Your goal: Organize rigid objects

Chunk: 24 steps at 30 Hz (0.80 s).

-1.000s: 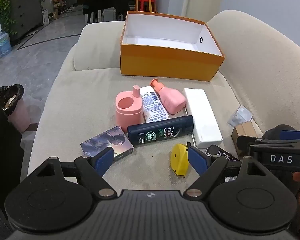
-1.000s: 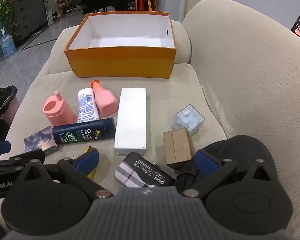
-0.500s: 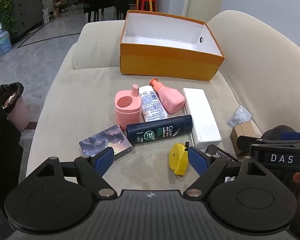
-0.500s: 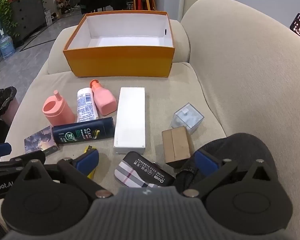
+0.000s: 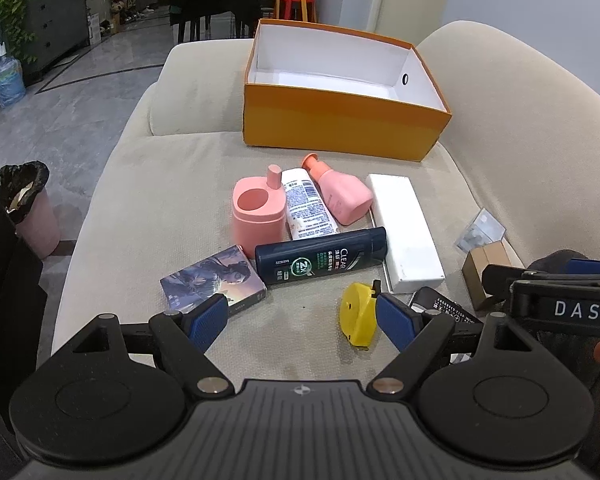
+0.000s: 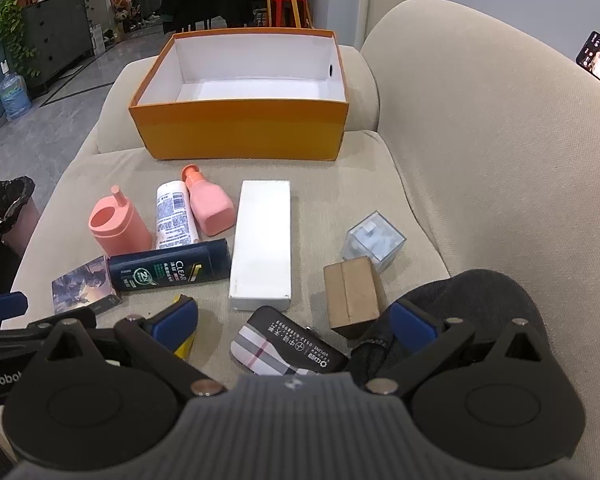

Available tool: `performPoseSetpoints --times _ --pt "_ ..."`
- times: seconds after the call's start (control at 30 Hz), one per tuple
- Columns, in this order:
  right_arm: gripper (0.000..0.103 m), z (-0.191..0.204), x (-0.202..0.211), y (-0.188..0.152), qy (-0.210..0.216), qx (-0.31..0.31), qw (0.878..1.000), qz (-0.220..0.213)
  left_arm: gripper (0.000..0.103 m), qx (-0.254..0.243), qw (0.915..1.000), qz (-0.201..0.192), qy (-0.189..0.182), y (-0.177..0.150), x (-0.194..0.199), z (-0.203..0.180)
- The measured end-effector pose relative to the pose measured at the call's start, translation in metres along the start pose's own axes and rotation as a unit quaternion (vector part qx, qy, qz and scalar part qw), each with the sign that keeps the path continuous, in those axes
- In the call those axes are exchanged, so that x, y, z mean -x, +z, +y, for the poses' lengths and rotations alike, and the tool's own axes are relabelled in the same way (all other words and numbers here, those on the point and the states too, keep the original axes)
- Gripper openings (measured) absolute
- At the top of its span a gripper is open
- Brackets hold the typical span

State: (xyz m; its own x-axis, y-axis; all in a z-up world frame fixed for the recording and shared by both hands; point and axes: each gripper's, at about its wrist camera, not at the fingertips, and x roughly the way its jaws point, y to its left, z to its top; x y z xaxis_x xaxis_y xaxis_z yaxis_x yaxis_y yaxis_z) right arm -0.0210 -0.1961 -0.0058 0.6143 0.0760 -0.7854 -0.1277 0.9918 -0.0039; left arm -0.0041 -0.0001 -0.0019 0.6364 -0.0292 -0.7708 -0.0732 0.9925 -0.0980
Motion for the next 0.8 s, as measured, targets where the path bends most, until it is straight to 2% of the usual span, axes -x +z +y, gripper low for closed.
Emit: performPoseSetpoints --times 0.8 --pt "0.101 0.0005 0.0023 0.0014 -0.004 0.003 1.000 -0.003 0.098 -0.002 1.0000 0.000 -0.002 -0.0024 -0.0018 -0.0029"
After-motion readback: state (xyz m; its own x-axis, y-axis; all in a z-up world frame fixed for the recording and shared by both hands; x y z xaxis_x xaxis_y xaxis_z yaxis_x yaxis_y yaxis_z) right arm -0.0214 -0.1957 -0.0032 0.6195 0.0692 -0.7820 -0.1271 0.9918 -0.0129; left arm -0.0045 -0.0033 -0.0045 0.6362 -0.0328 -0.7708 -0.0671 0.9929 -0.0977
